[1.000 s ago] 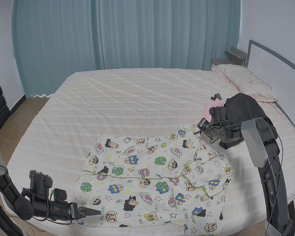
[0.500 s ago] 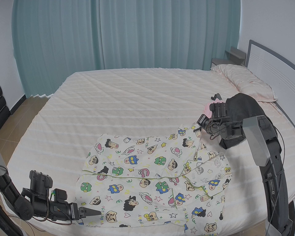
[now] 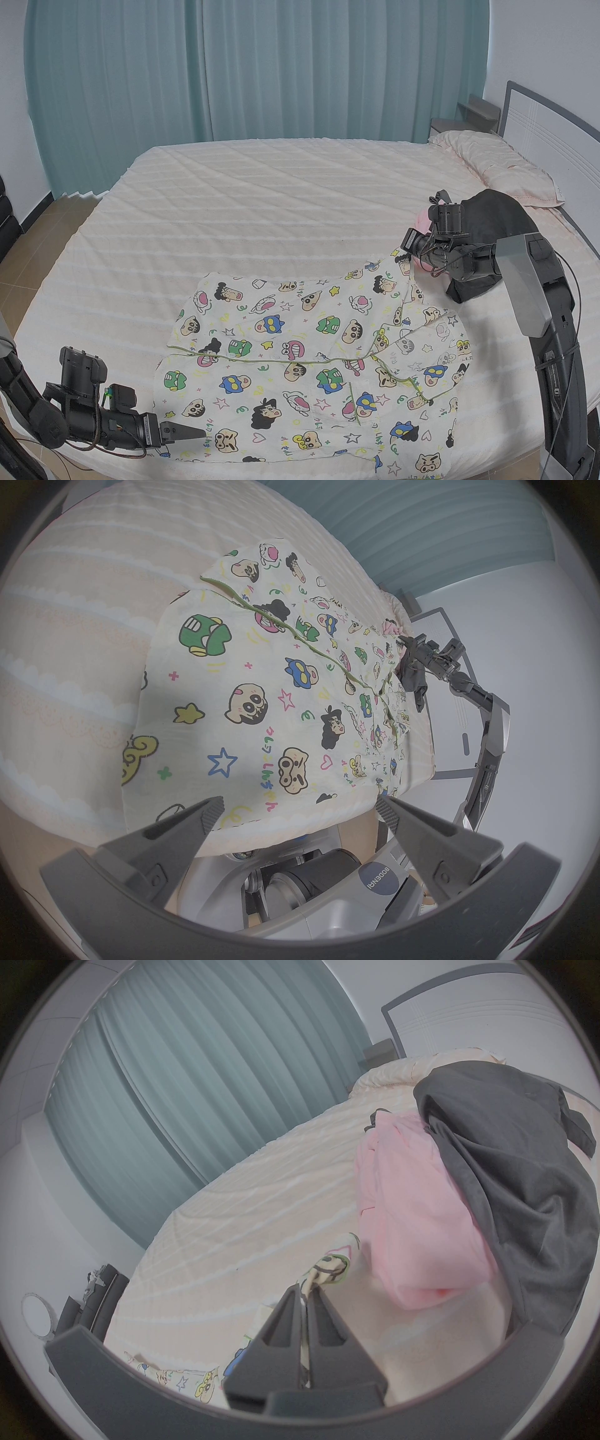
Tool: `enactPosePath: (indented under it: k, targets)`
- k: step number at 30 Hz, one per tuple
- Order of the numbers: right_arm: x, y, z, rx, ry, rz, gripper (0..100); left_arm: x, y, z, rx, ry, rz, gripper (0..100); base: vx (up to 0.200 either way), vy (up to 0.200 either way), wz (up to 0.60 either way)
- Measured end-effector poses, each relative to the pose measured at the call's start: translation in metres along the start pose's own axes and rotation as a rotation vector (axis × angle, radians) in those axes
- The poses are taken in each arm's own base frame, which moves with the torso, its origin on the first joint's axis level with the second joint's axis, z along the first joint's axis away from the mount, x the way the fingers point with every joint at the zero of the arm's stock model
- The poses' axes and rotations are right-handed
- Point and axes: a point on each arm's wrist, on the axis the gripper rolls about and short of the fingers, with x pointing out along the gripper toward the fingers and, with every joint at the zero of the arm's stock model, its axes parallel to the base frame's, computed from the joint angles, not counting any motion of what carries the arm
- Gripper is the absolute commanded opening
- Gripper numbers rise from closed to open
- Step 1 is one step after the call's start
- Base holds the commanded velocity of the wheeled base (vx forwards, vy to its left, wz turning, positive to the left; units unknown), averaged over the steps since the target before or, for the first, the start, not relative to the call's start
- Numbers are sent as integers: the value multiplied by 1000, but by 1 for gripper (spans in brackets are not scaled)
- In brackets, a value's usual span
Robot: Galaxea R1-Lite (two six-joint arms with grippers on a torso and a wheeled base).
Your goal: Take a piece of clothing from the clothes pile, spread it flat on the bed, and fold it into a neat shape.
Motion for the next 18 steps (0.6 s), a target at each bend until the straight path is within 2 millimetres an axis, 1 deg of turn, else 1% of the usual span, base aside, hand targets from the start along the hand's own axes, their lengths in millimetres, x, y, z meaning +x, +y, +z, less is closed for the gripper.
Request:
enactPosePath:
  k: [3,8,11,18]
  targets:
    - [1,1,2,-1,-46,20,0,0,0,0,0,0,0,100,0,0,0]
    - [-2,11,19,4,-197,107,0,0,0,0,1,0,0,100,0,0,0]
    - [-6,15,24,-2,-221,127,0,0,0,0,2,0,0,100,0,0,0]
    - [1,7,3,-48,-122,69,0,0,0,-1,3,2,1,100,0,0,0]
